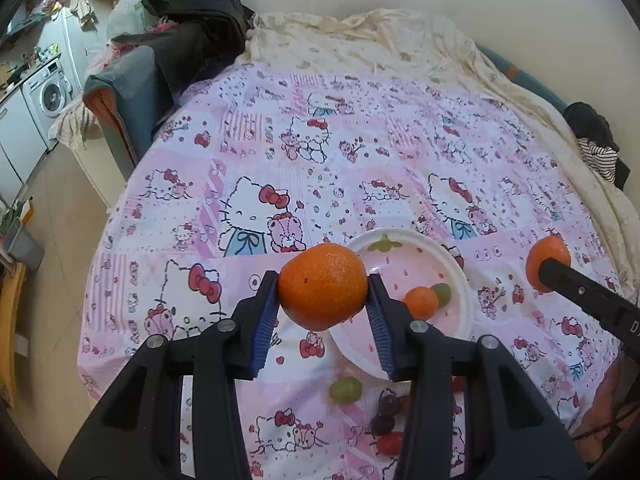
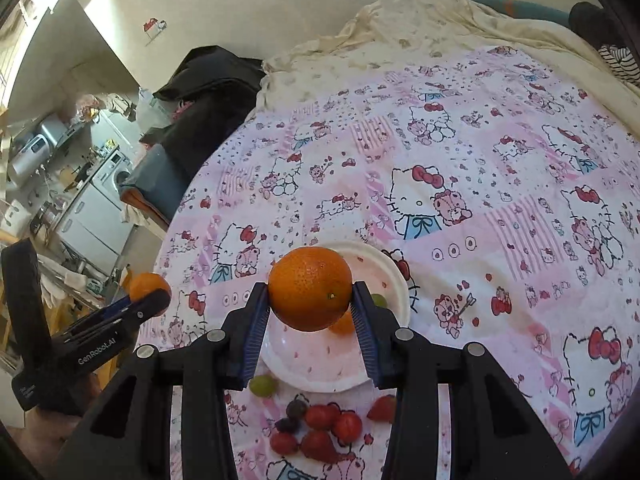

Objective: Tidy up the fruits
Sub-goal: 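Lower the orange and tangerine into the pink plate and open both tools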

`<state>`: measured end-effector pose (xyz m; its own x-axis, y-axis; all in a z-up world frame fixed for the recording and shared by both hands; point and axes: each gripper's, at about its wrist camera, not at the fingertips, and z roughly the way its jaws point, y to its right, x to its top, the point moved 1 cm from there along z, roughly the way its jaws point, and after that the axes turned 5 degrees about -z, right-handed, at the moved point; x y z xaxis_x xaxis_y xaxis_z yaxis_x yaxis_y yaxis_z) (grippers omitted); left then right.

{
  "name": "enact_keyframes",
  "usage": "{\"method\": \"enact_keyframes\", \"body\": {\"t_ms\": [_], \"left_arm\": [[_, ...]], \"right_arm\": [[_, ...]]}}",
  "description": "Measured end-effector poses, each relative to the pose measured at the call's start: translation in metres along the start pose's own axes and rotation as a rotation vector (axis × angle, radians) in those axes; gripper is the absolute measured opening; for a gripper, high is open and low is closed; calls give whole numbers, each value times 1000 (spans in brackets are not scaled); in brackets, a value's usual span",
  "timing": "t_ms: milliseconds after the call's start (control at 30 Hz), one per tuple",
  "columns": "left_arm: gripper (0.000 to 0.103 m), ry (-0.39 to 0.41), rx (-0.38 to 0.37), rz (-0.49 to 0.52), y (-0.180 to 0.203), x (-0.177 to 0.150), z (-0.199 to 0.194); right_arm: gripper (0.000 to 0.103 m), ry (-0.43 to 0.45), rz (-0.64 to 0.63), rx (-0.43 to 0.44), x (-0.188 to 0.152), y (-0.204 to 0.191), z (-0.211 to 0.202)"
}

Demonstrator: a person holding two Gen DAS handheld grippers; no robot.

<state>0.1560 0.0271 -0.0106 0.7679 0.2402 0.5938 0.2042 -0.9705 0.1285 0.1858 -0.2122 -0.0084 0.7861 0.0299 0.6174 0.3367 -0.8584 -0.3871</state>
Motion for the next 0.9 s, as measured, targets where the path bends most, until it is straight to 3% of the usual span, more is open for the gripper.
{"method": "enact_keyframes", "body": {"t_ms": [600,900], "left_arm": [[39,-117,-3,120,26,-5,96],[40,-160,4,124,22,-20,128]], "right_arm": [[44,-112,-9,-19,18,17,99],[44,-213,28,-1,8,24,146]]}}
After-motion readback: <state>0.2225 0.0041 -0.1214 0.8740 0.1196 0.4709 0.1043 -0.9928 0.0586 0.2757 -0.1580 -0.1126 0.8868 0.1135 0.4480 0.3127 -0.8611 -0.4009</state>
